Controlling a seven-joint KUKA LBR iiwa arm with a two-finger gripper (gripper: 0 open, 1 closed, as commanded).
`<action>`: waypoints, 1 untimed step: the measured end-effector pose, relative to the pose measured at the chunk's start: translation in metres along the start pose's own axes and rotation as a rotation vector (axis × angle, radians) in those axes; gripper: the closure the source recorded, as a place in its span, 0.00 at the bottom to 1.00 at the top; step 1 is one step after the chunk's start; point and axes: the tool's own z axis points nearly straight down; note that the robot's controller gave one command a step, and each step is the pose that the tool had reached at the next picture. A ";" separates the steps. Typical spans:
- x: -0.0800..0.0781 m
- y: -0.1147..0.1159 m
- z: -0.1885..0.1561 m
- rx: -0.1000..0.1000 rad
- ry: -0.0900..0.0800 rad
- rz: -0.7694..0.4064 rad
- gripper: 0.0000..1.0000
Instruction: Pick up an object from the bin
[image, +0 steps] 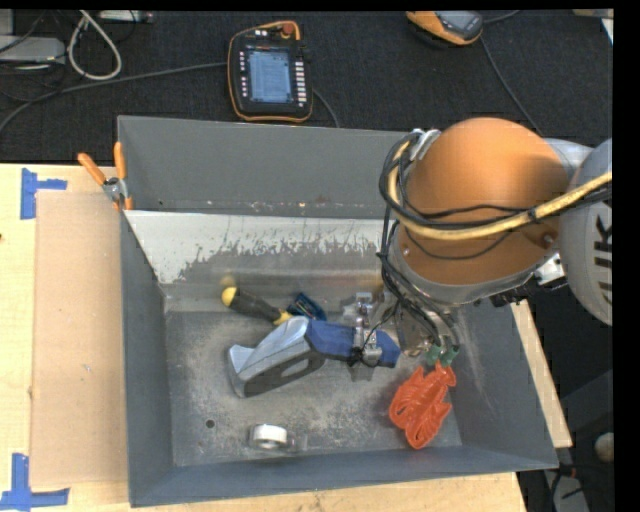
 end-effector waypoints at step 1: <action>0.005 0.005 0.009 0.003 0.016 0.011 0.00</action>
Offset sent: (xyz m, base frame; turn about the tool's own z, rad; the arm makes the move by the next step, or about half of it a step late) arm -0.0031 -0.0119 0.1224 0.0404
